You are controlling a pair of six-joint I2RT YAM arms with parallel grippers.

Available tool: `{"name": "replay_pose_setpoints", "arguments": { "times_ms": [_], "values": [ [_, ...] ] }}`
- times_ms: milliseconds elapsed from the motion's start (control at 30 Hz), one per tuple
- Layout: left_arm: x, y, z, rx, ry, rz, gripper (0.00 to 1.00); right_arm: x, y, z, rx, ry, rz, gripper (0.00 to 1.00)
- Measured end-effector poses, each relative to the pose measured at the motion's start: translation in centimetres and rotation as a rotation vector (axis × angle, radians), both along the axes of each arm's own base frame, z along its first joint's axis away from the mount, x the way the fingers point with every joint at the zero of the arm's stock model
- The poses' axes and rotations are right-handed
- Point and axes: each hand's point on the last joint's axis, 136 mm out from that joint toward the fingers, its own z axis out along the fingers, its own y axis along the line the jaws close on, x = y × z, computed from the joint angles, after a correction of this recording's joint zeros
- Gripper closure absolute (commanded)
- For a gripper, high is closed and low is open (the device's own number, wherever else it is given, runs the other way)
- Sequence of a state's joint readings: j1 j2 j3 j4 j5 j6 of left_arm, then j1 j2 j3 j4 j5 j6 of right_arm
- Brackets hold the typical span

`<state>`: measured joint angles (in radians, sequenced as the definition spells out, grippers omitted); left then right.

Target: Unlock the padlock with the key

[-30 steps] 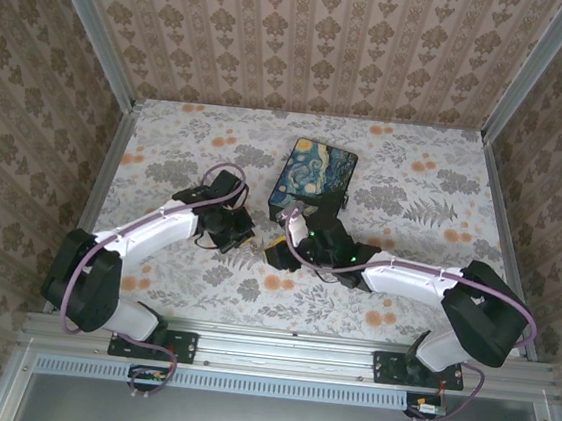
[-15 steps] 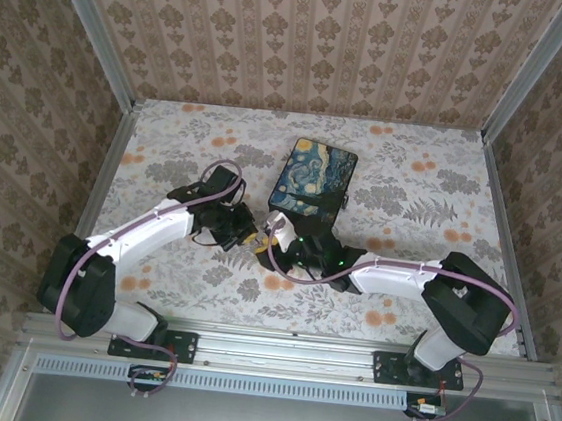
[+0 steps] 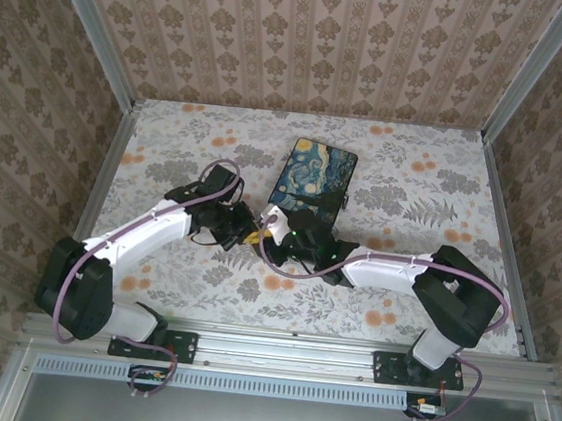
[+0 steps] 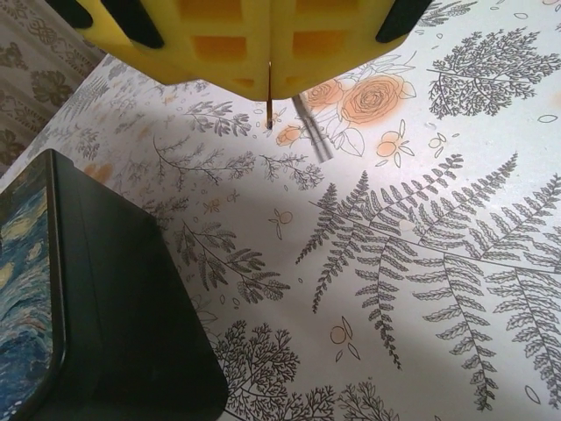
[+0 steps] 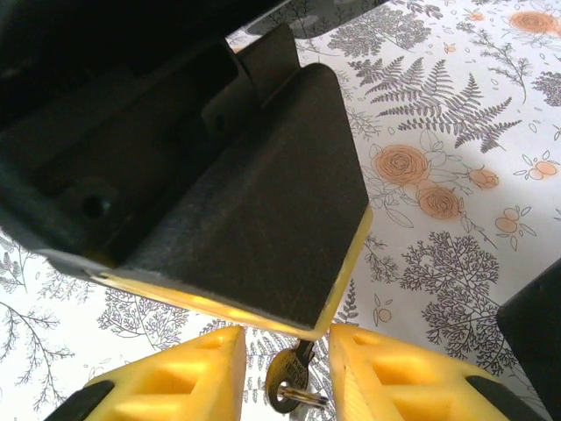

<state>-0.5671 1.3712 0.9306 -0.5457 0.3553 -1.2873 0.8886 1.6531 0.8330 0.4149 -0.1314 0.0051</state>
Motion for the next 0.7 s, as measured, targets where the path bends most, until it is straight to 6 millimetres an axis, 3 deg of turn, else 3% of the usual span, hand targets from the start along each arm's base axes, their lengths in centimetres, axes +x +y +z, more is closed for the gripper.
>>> {"name": "replay_pose_setpoints", "arguments": {
  "times_ms": [133,367,500,600,700],
  "values": [
    [0.1,0.1,0.4,-0.01,-0.007,0.005,1.0,0.3,0.1,0.1,-0.007,-0.015,-0.003,0.83],
    [0.4,0.5,0.6,-0.012,-0.012,0.021,1.0,0.7,0.0,0.0,-0.022,-0.026,-0.018,0.95],
    [0.5,0.6,0.9,-0.019,-0.022,0.023,0.98,0.7,-0.1,-0.3,-0.035,-0.016,-0.022,0.92],
    [0.7,1.0,0.9,-0.007,-0.04,0.008,0.79,1.0,-0.5,-0.6,-0.035,0.012,-0.046,0.83],
    [1.2,2.1,-0.2,0.039,-0.053,-0.017,0.7,1.9,-1.5,-0.8,-0.02,0.056,-0.098,0.76]
  ]
}}
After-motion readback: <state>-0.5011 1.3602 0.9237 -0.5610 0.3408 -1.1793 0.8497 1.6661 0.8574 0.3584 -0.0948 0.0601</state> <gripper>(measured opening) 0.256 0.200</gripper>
